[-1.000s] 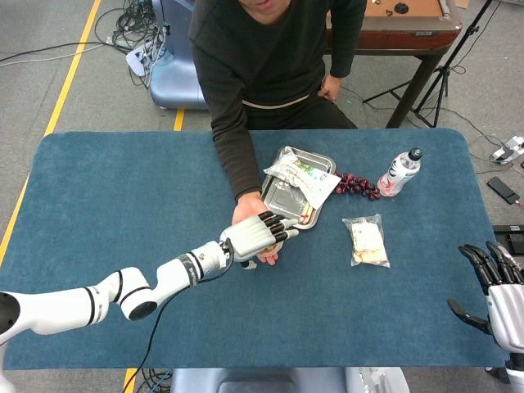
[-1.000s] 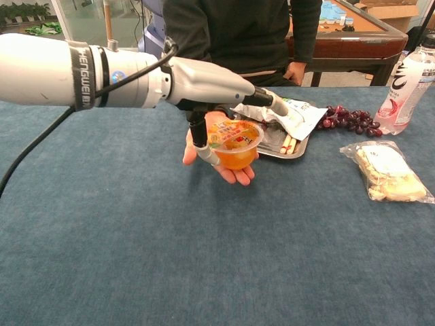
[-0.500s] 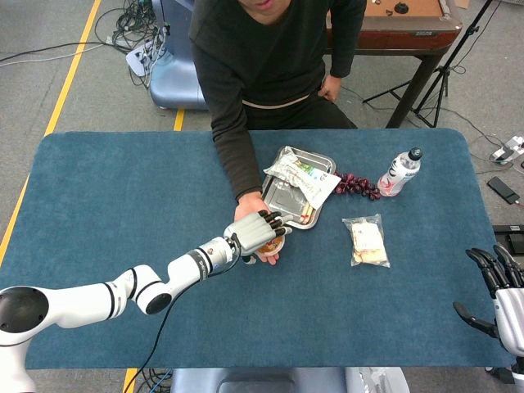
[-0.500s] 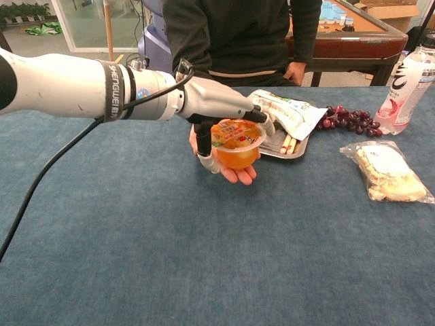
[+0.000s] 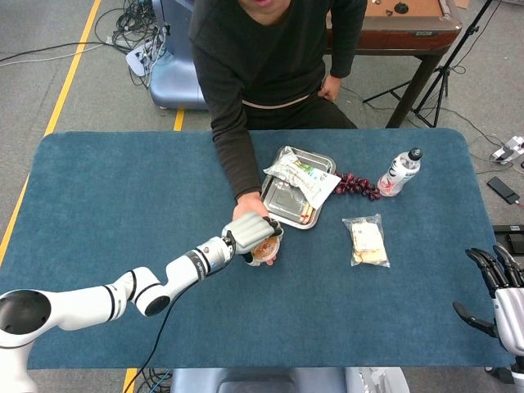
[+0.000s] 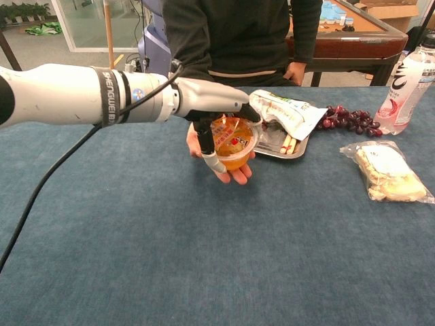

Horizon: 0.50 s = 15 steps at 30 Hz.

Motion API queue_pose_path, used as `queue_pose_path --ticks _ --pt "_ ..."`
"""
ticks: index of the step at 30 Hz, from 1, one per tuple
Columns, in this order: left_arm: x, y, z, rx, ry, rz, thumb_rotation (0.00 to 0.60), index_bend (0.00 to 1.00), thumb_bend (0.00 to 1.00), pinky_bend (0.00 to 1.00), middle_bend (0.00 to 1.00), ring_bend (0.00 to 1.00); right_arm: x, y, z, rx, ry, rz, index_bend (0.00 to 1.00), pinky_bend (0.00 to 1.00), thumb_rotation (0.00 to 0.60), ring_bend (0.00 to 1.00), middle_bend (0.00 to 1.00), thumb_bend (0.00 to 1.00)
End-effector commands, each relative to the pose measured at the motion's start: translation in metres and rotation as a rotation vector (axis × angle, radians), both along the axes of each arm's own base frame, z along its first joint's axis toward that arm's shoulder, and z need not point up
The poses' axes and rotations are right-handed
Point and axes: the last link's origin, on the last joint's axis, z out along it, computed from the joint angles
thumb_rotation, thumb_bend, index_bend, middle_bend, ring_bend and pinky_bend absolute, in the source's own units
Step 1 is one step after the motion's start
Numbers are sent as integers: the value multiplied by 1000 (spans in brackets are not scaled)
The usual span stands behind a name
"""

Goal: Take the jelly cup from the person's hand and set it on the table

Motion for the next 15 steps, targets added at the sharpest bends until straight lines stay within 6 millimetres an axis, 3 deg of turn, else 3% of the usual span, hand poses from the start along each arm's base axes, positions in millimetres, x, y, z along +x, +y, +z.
queue_pose_path --ticks 1,10,15 --pt "-14 3 20 21 -44 32 600 401 173 649 306 314 0 0 0 1 -1 2 126 163 600 0 148 154" --pt "-61 7 76 112 -95 111 600 390 172 649 306 314 7 -3 -3 11 2 27 126 163 600 0 148 154" --pt "-91 6 85 138 -37 147 600 388 172 648 306 314 9 -6 -5 21 4 36 126 162 600 0 148 154"
